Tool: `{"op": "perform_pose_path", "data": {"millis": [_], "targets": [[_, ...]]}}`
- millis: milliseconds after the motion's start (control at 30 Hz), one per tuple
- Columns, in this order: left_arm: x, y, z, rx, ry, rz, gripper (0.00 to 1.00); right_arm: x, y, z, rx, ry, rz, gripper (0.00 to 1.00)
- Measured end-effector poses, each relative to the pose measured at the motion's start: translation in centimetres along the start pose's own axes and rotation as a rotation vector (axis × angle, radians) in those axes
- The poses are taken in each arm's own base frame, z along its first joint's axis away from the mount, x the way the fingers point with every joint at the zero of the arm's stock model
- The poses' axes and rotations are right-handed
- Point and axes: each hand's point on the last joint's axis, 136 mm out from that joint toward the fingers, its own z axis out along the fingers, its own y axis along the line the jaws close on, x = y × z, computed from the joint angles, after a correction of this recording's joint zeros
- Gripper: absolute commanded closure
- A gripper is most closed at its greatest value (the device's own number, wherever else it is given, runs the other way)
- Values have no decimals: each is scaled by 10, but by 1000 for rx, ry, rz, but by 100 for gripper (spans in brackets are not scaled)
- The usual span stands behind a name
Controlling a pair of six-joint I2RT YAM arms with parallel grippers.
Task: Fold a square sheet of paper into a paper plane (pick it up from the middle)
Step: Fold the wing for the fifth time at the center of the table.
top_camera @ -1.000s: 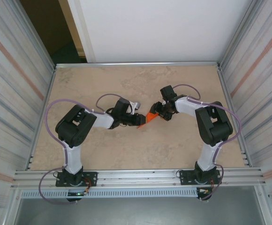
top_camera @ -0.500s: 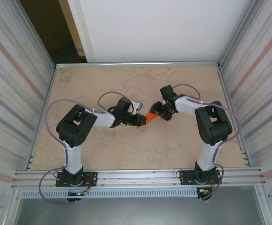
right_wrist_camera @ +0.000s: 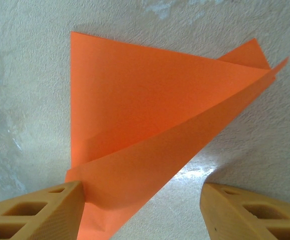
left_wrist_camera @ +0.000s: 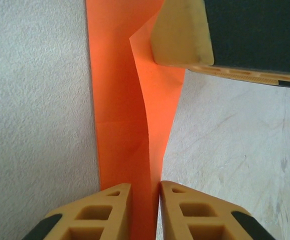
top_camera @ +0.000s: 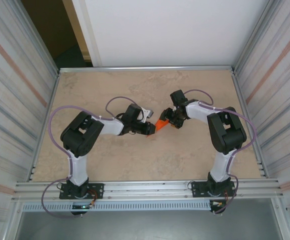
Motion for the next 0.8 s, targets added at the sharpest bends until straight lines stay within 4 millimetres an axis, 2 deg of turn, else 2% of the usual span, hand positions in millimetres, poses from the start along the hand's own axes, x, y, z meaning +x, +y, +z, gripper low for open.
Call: {"op": "perform_pose_path", "data": {"millis": [533, 800], "targets": [[-1, 6, 0, 42, 6, -48, 87, 0, 0, 0, -2, 1, -1, 34], [-1, 7, 0, 70, 15, -77, 90, -1, 4, -2, -23, 11, -1, 27]]}}
